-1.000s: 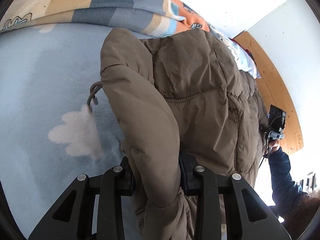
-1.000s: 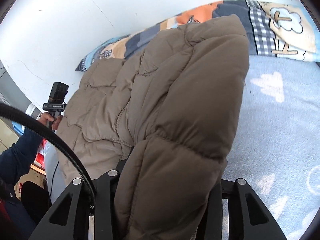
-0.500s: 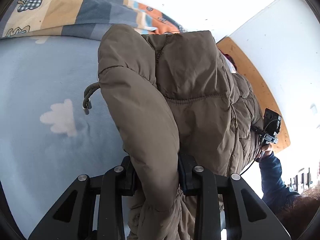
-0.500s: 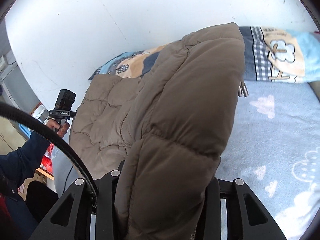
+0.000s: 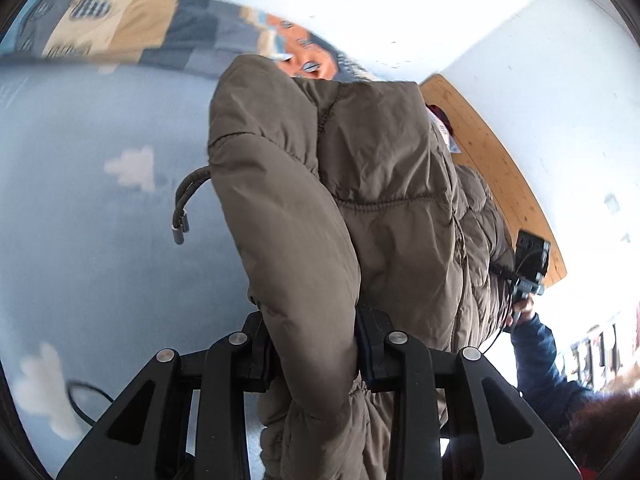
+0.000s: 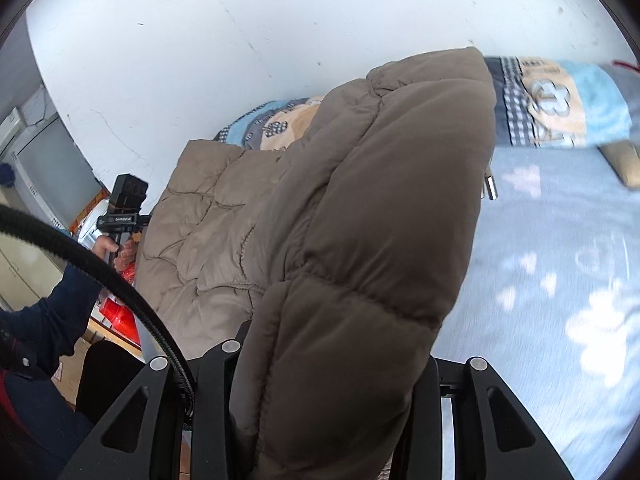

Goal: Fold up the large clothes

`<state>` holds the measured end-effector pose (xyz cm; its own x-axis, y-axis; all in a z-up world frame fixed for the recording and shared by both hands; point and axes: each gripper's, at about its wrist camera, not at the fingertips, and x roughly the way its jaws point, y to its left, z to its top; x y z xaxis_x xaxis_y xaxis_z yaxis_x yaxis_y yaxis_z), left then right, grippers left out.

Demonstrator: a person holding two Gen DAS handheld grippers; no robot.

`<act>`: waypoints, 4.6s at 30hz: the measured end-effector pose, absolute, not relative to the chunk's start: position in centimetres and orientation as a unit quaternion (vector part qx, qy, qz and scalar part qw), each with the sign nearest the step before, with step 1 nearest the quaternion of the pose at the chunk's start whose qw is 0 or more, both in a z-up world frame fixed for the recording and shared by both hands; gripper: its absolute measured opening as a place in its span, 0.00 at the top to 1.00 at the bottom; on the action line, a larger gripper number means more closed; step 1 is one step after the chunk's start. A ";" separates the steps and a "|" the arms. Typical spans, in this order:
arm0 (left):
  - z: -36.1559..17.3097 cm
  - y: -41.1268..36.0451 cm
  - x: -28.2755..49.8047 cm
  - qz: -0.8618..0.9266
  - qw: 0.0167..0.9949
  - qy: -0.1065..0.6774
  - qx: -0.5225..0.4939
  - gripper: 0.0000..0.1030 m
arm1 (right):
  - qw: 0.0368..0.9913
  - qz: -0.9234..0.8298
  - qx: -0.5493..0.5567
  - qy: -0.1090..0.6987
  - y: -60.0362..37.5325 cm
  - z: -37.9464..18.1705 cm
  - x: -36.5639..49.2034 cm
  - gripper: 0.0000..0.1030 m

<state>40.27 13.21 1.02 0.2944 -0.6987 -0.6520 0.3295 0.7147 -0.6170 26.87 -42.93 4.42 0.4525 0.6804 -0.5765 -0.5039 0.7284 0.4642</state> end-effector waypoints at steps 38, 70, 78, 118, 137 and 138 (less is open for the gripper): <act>0.5 23.0 24.9 -0.015 0.884 0.328 -0.333 0.36 | 0.857 -0.069 0.217 0.462 -51.6 -2.3 16.0 0.19; -6.5 2.6 23.2 0.002 0.897 0.442 0.005 0.04 | 0.846 -0.034 0.094 0.524 -38.9 -8.6 17.6 0.66; -6.1 2.2 22.8 0.003 0.899 0.438 0.010 0.04 | 0.850 -0.043 0.096 0.516 -38.4 -8.0 16.8 0.66; -3.7 -0.3 24.5 0.020 0.923 0.382 0.022 0.04 | 0.903 0.030 0.017 0.428 -27.3 -4.5 20.3 0.22; 1.7 -1.7 7.8 0.008 0.913 0.402 0.069 0.04 | 0.950 -0.008 0.056 0.306 -28.7 1.3 -0.9 0.06; 1.6 -1.8 7.3 0.000 0.910 0.409 0.065 0.04 | 0.951 -0.011 0.057 0.304 -28.7 1.3 -1.6 0.05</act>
<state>7.27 -1.79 1.64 0.6654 0.0534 -0.7446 0.0535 0.9915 0.1189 -1.55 -28.66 1.34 0.8154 0.0144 -0.5787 0.0551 0.9932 0.1025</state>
